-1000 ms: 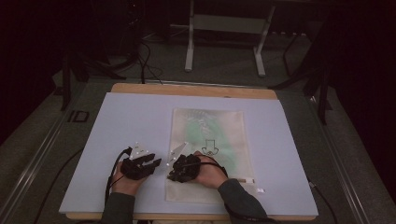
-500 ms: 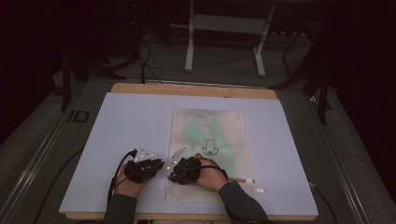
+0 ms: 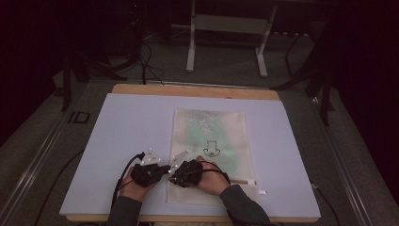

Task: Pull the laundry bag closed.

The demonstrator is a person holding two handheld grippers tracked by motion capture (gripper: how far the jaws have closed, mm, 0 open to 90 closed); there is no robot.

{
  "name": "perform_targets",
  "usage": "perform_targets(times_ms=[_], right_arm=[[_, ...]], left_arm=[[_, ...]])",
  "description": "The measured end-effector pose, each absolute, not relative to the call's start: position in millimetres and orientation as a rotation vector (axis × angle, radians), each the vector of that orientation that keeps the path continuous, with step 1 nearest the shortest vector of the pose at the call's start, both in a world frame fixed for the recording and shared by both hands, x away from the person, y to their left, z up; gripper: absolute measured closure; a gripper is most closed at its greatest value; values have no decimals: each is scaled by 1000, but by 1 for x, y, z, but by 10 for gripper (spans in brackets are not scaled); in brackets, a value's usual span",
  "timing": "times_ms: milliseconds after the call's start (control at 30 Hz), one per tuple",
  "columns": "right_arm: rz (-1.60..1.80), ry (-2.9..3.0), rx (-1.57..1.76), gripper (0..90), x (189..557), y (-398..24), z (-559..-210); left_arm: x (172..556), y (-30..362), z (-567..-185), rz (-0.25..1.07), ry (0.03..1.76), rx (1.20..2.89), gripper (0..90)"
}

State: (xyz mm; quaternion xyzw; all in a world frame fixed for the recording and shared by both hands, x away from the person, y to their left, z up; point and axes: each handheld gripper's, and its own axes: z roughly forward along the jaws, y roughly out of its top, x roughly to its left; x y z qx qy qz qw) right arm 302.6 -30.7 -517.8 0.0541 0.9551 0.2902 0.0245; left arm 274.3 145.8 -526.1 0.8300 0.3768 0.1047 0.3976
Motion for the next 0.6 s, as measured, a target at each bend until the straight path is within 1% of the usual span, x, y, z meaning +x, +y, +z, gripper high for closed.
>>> perform_targets(times_ms=[600], right_arm=[[909,2938,177,819,300,-32,-519]], left_arm=[[278,138,-533,221,956,2153,889]])
